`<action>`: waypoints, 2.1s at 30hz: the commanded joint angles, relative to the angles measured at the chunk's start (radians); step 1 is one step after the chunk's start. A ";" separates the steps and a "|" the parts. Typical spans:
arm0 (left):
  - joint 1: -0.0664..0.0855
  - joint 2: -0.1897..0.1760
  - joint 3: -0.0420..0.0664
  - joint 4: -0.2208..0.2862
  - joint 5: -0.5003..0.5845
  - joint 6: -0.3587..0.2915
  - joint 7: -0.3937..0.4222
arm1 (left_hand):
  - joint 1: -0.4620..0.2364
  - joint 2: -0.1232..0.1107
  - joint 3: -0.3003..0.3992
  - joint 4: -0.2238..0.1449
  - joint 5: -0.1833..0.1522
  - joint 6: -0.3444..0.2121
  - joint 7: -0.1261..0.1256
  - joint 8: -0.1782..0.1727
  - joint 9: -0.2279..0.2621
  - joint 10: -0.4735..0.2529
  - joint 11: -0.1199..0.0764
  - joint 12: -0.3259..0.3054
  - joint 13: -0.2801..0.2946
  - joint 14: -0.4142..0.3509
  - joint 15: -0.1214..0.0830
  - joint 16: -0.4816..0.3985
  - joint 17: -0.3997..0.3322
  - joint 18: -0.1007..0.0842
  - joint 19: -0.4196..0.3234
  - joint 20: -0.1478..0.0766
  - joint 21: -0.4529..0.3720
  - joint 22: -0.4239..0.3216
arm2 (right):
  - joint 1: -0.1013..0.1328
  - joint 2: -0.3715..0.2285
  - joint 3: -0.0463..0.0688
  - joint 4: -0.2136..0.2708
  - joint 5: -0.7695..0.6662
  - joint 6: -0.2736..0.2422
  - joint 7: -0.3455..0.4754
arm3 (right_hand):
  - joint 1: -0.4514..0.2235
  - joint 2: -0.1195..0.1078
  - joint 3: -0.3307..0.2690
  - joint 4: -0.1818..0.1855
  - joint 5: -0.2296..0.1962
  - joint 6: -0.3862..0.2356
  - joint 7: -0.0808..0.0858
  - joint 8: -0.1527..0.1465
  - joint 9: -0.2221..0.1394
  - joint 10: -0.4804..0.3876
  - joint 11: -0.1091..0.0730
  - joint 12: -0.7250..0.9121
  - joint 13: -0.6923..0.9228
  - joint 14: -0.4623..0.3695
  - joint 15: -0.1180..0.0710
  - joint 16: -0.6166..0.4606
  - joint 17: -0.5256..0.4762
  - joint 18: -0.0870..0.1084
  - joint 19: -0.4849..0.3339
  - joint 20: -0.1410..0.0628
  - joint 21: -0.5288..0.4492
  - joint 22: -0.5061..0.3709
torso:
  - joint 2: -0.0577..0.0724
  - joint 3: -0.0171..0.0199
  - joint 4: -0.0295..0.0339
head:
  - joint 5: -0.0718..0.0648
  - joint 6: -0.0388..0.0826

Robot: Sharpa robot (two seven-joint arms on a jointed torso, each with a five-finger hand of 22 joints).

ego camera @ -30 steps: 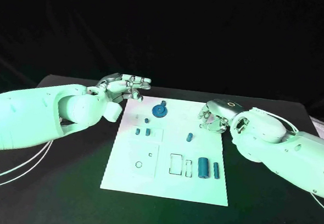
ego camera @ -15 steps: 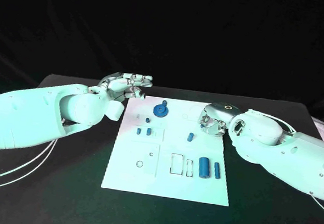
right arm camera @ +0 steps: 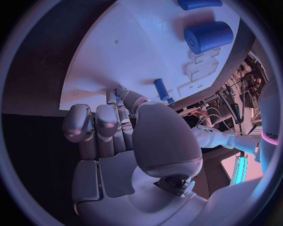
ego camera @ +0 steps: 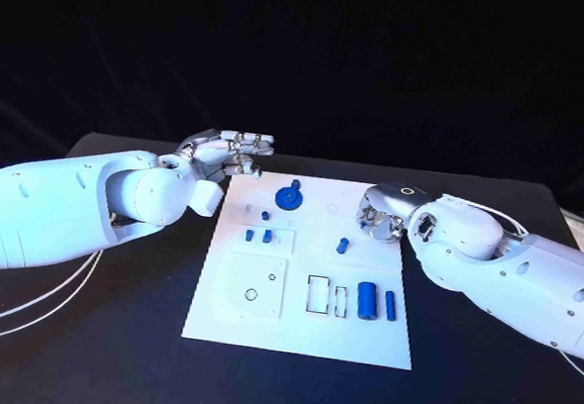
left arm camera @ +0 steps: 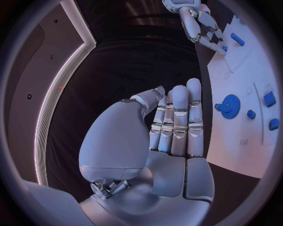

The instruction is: Assemble the parts on the task board

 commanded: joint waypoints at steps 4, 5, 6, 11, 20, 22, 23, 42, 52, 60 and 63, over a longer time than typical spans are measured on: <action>0.000 0.000 0.001 0.005 -0.012 0.007 0.007 | -0.008 0.005 -0.009 -0.003 0.007 -0.009 0.002 0.004 -0.001 -0.011 0.001 0.006 0.000 -0.002 0.001 0.000 -0.003 0.011 0.004 0.001 -0.003 -0.001 | -0.011 0.005 -0.007 -0.002 -0.032 0.032 -0.014 | -0.006 0.008 0.005 -0.002 -0.005 0.017 -0.005 0.007 0.004 0.017 -0.001 0.000 -0.002 0.020 -0.008 0.020 0.016 -0.014 0.017 -0.003 0.017 0.020 | -0.001 -0.0002 -0.0011 | 0.000 -0.002; 0.000 0.000 0.001 0.005 -0.013 0.007 0.007 | -0.007 0.005 -0.009 -0.004 0.007 -0.010 0.003 0.004 -0.001 -0.012 0.001 0.006 0.000 -0.002 0.001 -0.001 -0.004 0.011 0.005 0.001 -0.003 -0.001 | -0.012 0.005 -0.007 -0.002 -0.032 0.025 -0.013 | -0.016 0.004 0.000 0.002 -0.006 0.018 -0.005 0.007 0.004 0.019 -0.001 -0.001 -0.003 0.021 -0.007 0.021 0.017 -0.015 0.018 -0.003 0.018 0.022 | -0.001 -0.0005 -0.0010 | -0.001 -0.002; 0.000 0.000 0.001 0.005 -0.014 0.007 0.007 | -0.007 0.004 -0.010 -0.005 0.007 -0.010 0.003 0.004 -0.001 -0.013 0.002 0.006 0.000 -0.003 0.001 -0.001 -0.004 0.011 0.005 0.001 -0.003 -0.001 | -0.012 0.004 -0.007 -0.002 -0.032 0.016 -0.013 | -0.027 -0.001 -0.006 0.007 -0.007 0.016 -0.005 0.005 0.004 0.018 0.000 -0.004 -0.005 0.021 -0.007 0.022 0.017 -0.015 0.019 -0.003 0.018 0.023 | -0.001 -0.0009 -0.0010 | 0.000 -0.001; 0.000 0.000 0.001 0.004 -0.017 0.006 0.004 | -0.005 0.005 -0.011 -0.008 0.008 -0.015 0.005 0.004 -0.001 -0.017 0.003 0.008 0.000 -0.009 0.003 -0.006 -0.008 0.011 0.004 0.002 -0.006 -0.003 | -0.014 -0.002 -0.007 0.008 -0.019 -0.047 -0.009 | -0.046 -0.008 -0.017 0.016 -0.008 0.012 -0.006 0.000 0.003 0.017 0.000 -0.013 -0.011 0.022 -0.007 0.026 0.020 -0.017 0.024 -0.003 0.024 0.031 | -0.001 0.0002 0.0010 | -0.001 0.000; 0.000 0.000 0.001 -0.002 -0.023 0.009 0.000 | -0.003 0.005 -0.011 -0.011 0.008 -0.018 0.006 0.004 -0.001 -0.021 0.004 0.010 0.000 -0.013 0.003 -0.008 -0.012 0.011 0.003 0.002 -0.008 -0.004 | -0.015 -0.039 -0.003 0.050 0.016 -0.160 0.002 | -0.048 -0.007 -0.018 0.018 -0.008 0.014 -0.007 -0.001 0.004 0.019 -0.001 -0.015 -0.012 0.023 -0.008 0.027 0.021 -0.019 0.029 -0.003 0.029 0.040 | -0.001 -0.0003 0.0004 | 0.001 0.001; 0.000 0.001 0.001 -0.004 -0.024 0.010 -0.001 | -0.003 0.005 -0.011 -0.011 0.008 -0.018 0.006 0.004 -0.001 -0.021 0.005 0.010 0.000 -0.013 0.003 -0.008 -0.012 0.011 0.002 0.002 -0.008 -0.004 | -0.015 -0.050 -0.001 0.063 0.025 -0.182 0.008 | -0.045 -0.005 -0.016 0.017 -0.008 0.015 -0.007 -0.001 0.004 0.021 -0.002 -0.016 -0.013 0.023 -0.009 0.026 0.019 -0.019 0.030 -0.003 0.030 0.040 | -0.002 -0.0002 -0.0004 | 0.002 0.001; 0.000 0.001 0.001 -0.005 -0.025 0.011 -0.002 | -0.003 0.005 -0.012 -0.012 0.008 -0.019 0.007 0.004 -0.001 -0.023 0.005 0.010 0.000 -0.015 0.004 -0.010 -0.013 0.011 0.002 0.003 -0.009 -0.005 | -0.015 -0.057 0.000 0.072 0.030 -0.196 0.013 | -0.040 -0.003 -0.013 0.014 -0.007 0.017 -0.007 -0.001 0.005 0.023 -0.003 -0.017 -0.015 0.022 -0.010 0.024 0.017 -0.018 0.029 -0.004 0.030 0.040 | -0.002 -0.0003 -0.0004 | 0.003 0.000; 0.000 0.004 0.000 -0.001 -0.033 0.016 -0.008 | -0.003 0.008 -0.015 -0.015 0.009 -0.026 0.009 0.006 -0.001 -0.031 0.007 0.016 0.000 -0.018 0.006 -0.011 -0.019 0.010 0.006 0.004 -0.009 -0.006 | -0.010 -0.120 0.012 0.249 0.117 -0.244 0.056 | -0.026 0.001 -0.002 0.004 0.001 0.020 -0.004 -0.004 0.006 0.028 -0.002 -0.024 -0.019 0.022 -0.013 0.032 0.026 -0.021 0.038 -0.005 0.039 0.055 | -0.001 -0.0013 0.0011 | 0.011 0.005; -0.001 0.014 0.000 0.025 -0.033 0.007 0.001 | -0.003 0.009 -0.015 -0.016 0.009 -0.026 0.009 0.007 -0.001 -0.032 0.008 0.017 0.000 -0.021 0.006 -0.014 -0.021 0.011 0.004 0.005 -0.010 -0.006 | -0.041 -0.046 0.004 0.289 0.132 -0.188 0.097 | -0.023 0.003 0.002 0.002 0.004 0.019 -0.003 -0.005 0.006 0.028 -0.001 -0.026 -0.021 0.023 -0.012 0.036 0.030 -0.022 0.040 -0.005 0.041 0.058 | 0.000 -0.0038 0.0009 | 0.035 -0.007; -0.004 0.020 0.000 0.064 -0.019 -0.091 0.047 | 0.001 0.009 -0.014 -0.020 0.010 -0.028 0.009 0.008 -0.001 -0.034 0.008 0.020 0.000 -0.024 0.006 -0.016 -0.024 0.011 0.003 0.005 -0.012 -0.007 | -0.085 0.026 -0.005 0.260 0.104 -0.122 0.113 | -0.024 0.004 0.003 0.002 0.005 0.018 -0.001 -0.006 0.006 0.028 0.000 -0.028 -0.022 0.024 -0.012 0.038 0.032 -0.022 0.040 -0.004 0.041 0.058 | 0.000 -0.0033 -0.0001 | 0.057 -0.022; -0.004 0.022 0.000 0.077 -0.009 -0.118 0.061 | 0.001 0.008 -0.015 -0.021 0.010 -0.029 0.010 0.008 -0.001 -0.035 0.008 0.020 0.000 -0.024 0.006 -0.016 -0.024 0.011 0.002 0.005 -0.012 -0.007 | -0.096 0.044 -0.008 0.246 0.093 -0.109 0.111 | -0.024 0.004 0.003 0.002 0.005 0.018 -0.001 -0.006 0.006 0.028 0.000 -0.028 -0.022 0.024 -0.012 0.038 0.032 -0.022 0.040 -0.004 0.041 0.058 | 0.000 -0.0042 0.0001 | 0.061 -0.025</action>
